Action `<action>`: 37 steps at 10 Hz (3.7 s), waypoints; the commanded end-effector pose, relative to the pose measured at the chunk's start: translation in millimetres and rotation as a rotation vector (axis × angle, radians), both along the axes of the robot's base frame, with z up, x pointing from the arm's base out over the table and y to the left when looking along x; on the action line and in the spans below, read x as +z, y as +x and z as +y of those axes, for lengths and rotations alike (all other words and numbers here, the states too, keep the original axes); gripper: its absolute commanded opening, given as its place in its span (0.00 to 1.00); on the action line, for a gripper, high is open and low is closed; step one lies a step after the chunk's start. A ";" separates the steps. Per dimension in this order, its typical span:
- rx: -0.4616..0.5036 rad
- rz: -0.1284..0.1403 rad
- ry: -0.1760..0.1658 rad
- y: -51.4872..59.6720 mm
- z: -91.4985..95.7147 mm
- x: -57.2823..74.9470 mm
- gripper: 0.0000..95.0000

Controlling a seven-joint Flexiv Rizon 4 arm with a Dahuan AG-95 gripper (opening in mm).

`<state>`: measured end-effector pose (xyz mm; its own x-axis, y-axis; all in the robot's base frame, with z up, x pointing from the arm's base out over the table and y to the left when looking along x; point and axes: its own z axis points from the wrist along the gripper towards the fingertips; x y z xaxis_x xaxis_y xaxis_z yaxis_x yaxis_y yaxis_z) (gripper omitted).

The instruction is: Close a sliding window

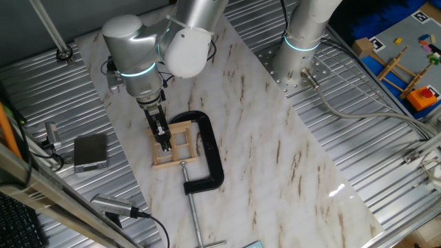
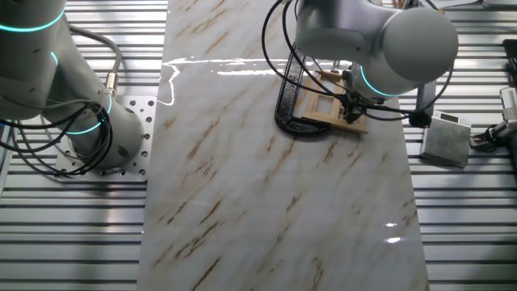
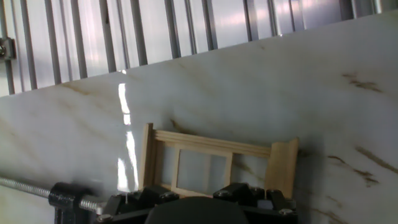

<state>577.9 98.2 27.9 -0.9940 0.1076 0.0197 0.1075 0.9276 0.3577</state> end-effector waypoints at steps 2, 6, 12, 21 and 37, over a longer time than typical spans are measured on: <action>-0.013 0.000 0.004 10.2 9.2 8.4 0.80; -0.048 -0.005 0.037 27.6 35.9 15.0 0.80; -0.076 -0.011 0.082 35.5 59.1 19.2 0.80; -0.075 -0.005 0.079 33.6 70.9 11.5 0.80; -0.069 -0.012 0.066 25.3 67.8 -6.7 0.80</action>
